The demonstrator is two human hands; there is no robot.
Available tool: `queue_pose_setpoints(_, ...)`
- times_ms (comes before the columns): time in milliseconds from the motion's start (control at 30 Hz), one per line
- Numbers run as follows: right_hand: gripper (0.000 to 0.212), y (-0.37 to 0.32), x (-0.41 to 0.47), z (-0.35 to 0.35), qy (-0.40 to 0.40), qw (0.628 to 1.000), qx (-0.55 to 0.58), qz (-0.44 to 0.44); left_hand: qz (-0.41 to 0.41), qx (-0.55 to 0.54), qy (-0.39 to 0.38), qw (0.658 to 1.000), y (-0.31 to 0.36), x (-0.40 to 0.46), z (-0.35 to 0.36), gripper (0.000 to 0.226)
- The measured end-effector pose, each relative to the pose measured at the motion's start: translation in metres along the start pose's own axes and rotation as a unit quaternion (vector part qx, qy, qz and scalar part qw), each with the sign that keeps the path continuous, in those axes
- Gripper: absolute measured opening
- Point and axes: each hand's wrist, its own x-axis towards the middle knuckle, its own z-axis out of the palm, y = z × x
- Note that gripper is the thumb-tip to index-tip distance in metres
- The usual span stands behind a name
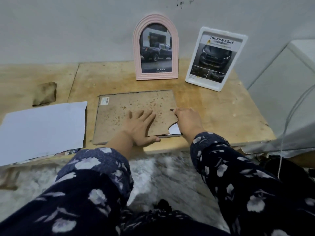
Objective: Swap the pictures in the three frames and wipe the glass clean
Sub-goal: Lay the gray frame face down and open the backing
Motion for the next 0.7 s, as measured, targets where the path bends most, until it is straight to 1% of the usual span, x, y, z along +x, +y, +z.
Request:
queue_pose_setpoints(100,0.035,0.0,0.0,0.001,-0.001,1.0,-0.01,-0.007,-0.039,0.002,-0.005,0.999,-0.02,-0.018,0.014,0.095)
queue_pose_setpoints(200,0.035,-0.001,-0.001,0.001,-0.006,1.0,-0.007,-0.006,-0.062,0.0,0.001,0.998,-0.036,-0.032,0.023,0.095)
queue_pose_setpoints(300,0.038,-0.002,-0.002,-0.001,-0.021,0.999,-0.021,-0.012,-0.072,0.004,-0.003,0.997,-0.04,-0.034,0.028,0.088)
queue_pose_setpoints(433,0.051,-0.006,-0.005,-0.007,-0.062,0.997,-0.044,-0.019,-0.057,0.02,-0.029,0.998,-0.038,-0.032,0.021,0.085)
queue_pose_setpoints(567,0.068,-0.016,-0.016,-0.017,-0.104,0.994,-0.024,-0.015,-0.05,0.041,-0.027,0.998,-0.036,-0.037,0.01,0.077)
queue_pose_setpoints(600,0.07,-0.021,-0.019,-0.018,-0.1,0.994,-0.019,-0.03,-0.048,0.047,-0.026,0.997,-0.035,-0.038,0.008,0.076)
queue_pose_setpoints(700,0.068,-0.039,-0.026,-0.02,-0.069,0.991,-0.014,-0.115,-0.048,0.062,-0.025,0.997,-0.033,-0.039,0.004,0.075)
